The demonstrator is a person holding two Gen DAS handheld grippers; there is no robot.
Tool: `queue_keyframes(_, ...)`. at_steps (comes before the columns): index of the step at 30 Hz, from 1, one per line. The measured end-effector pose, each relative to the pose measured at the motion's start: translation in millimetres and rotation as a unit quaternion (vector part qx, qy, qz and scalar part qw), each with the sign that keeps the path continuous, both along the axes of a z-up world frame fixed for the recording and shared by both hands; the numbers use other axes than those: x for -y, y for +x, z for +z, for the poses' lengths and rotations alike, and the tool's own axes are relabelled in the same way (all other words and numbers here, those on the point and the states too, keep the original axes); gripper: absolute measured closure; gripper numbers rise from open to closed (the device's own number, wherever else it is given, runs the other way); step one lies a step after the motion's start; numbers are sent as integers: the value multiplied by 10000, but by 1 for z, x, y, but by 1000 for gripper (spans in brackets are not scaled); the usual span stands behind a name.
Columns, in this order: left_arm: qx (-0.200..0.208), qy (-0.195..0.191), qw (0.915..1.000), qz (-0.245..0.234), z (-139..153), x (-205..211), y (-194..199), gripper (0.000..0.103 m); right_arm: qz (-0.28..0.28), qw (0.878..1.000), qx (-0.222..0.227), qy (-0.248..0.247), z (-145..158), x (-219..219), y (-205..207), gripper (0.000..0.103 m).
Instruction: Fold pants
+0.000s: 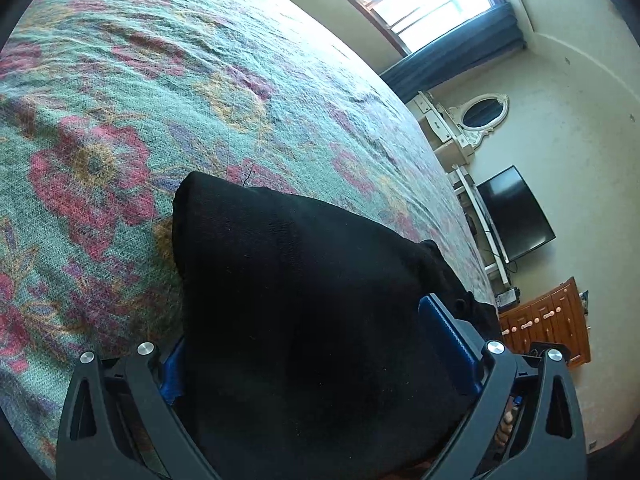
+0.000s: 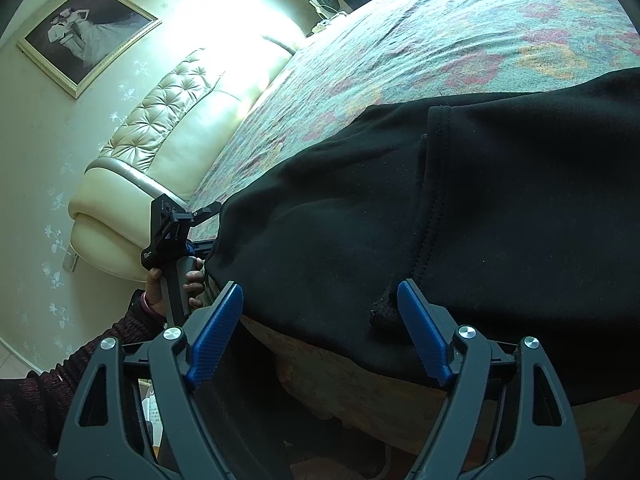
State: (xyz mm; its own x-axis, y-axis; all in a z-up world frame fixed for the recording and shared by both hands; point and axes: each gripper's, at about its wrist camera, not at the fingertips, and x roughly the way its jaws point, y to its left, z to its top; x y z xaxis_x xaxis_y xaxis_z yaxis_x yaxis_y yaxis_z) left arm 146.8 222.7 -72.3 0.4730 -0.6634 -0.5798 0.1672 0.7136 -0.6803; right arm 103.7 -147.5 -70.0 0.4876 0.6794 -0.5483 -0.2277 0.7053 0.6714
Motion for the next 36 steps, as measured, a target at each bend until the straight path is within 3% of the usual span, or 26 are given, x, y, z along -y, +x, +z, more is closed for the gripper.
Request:
queue_keyframes(4,33,765,9970,-73,4,15,1,6,-13,10000,0,-31,1,-2,0,23)
queue_keyframes(9,36,1214,9918,-389,1,25,2,6,-32,10000,-7,-23,1,-3,1,21)
queue_keyframes(11,26,1206,9920,-377,-1,25,0,6,-17,10000,1,-9,-1,-3,1,18)
queue_keyframes(15,-106,820,9965,-107,-1,13,5,6,-5,10000,29,-75,1,-6,0,17)
queue_keyframes(18,-4,1022,9947,-101,1,17,-1,7,-10,10000,11,-26,0,-5,0,17)
queue_keyframes(20,-18,1382,9904,21,3,21,1,27,-10,10000,11,-27,0,-4,0,17)
queue_keyframes(21,-45,1578,9874,89,4,20,1,42,-4,10000,14,-43,0,-5,0,17)
queue_keyframes(22,-66,1522,9883,74,5,15,1,50,-4,10000,16,-55,0,-6,0,17)
queue_keyframes(29,-404,787,9961,0,2,-7,6,59,-5,10000,11,-39,-2,-5,1,17)
queue_keyframes(33,-540,360,9978,-102,-4,-15,4,77,-2,10000,13,-42,-4,-5,1,17)
queue_keyframes(36,-585,102,9982,-126,-8,-19,3,83,-18,10000,14,-51,-4,-5,2,17)
